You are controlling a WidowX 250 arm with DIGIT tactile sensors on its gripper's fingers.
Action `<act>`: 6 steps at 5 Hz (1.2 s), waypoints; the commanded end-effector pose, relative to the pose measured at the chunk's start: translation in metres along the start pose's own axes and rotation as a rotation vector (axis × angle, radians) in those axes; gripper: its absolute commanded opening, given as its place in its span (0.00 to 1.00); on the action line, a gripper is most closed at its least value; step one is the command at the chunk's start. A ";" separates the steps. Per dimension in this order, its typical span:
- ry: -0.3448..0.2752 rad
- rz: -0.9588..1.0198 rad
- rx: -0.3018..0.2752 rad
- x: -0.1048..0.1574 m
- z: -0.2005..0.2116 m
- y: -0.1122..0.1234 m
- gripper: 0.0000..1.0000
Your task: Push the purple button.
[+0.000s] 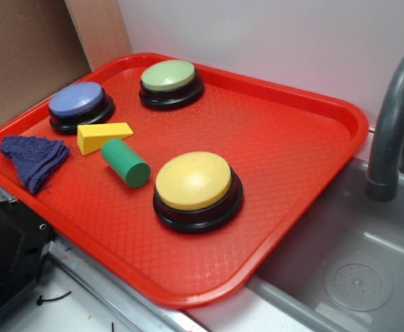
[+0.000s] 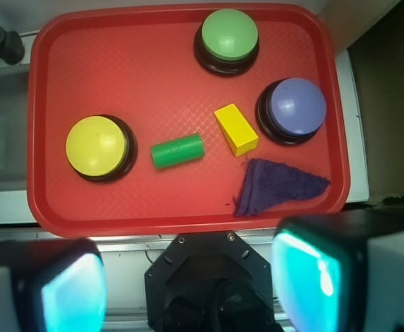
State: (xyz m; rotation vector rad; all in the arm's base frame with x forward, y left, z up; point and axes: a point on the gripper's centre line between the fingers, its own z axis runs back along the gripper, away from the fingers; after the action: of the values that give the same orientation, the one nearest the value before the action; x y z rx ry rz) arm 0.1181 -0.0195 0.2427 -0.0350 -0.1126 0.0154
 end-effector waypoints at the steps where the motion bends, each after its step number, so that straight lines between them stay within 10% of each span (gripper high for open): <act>1: 0.000 0.000 0.000 0.000 0.000 0.000 1.00; 5: -0.176 0.623 -0.039 0.063 -0.083 0.116 1.00; 6: -0.191 0.733 0.031 0.081 -0.111 0.136 1.00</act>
State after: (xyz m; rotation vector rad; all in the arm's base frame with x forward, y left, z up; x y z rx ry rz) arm 0.2101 0.1117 0.1276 -0.0460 -0.2478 0.7653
